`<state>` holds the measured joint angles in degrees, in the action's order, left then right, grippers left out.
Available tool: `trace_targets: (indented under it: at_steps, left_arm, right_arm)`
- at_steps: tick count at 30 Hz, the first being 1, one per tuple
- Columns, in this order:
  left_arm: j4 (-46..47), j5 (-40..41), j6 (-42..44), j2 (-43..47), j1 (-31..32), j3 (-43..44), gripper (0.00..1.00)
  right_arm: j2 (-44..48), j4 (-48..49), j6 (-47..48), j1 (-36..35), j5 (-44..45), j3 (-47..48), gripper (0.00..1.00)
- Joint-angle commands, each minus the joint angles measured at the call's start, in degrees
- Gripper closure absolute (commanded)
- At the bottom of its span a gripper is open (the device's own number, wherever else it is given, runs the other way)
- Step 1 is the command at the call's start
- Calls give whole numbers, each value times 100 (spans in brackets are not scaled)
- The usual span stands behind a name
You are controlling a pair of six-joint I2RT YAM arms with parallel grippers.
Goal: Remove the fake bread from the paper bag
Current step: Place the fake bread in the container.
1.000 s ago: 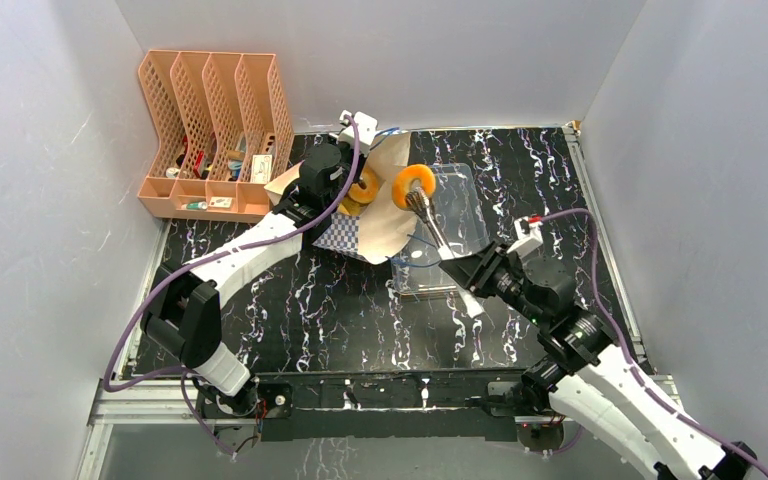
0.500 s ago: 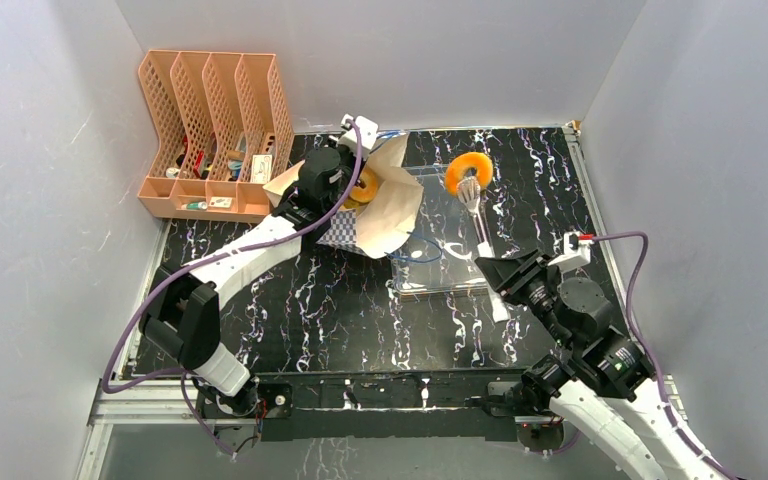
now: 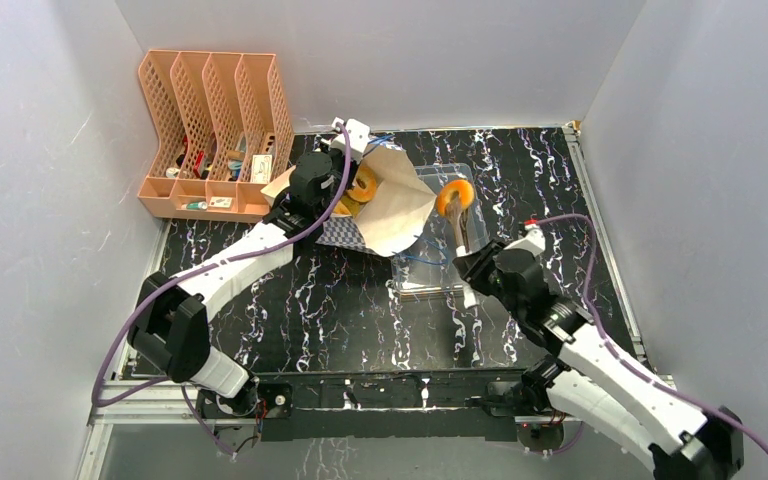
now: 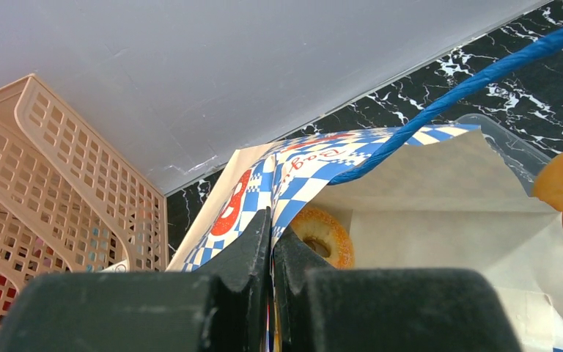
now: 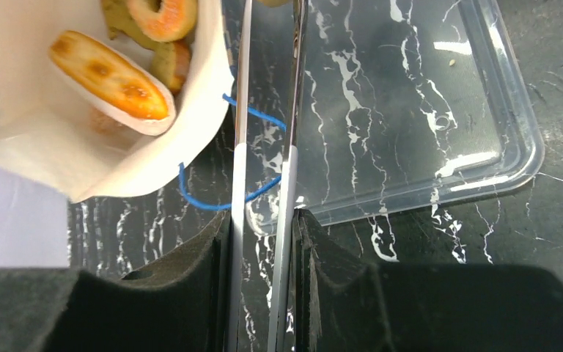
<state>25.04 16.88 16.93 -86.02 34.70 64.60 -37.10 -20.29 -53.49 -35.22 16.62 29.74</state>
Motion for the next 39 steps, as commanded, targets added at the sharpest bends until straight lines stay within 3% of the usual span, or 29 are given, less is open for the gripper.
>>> trace_targets:
  at_steps: [1,16,35,37,39]
  left_arm:
    - [-83,-81,-212,304,15,-75,100]
    - [-16,-234,-234,318,11,-214,100]
    - [13,-366,-183,313,13,-252,100]
    - [18,-353,-172,320,11,-255,100]
    - [13,-346,-163,328,13,-259,100]
  right_arm:
    - [-680,1615,30,94,262,187,100]
    - [-2984,3777,-389,1793,-1735,146,100]
    - [-4513,4922,-725,2228,-2090,552,100]
    - [-4639,4996,-772,2255,-2131,574,94]
    - [-4730,5051,-810,2282,-2166,565,80]
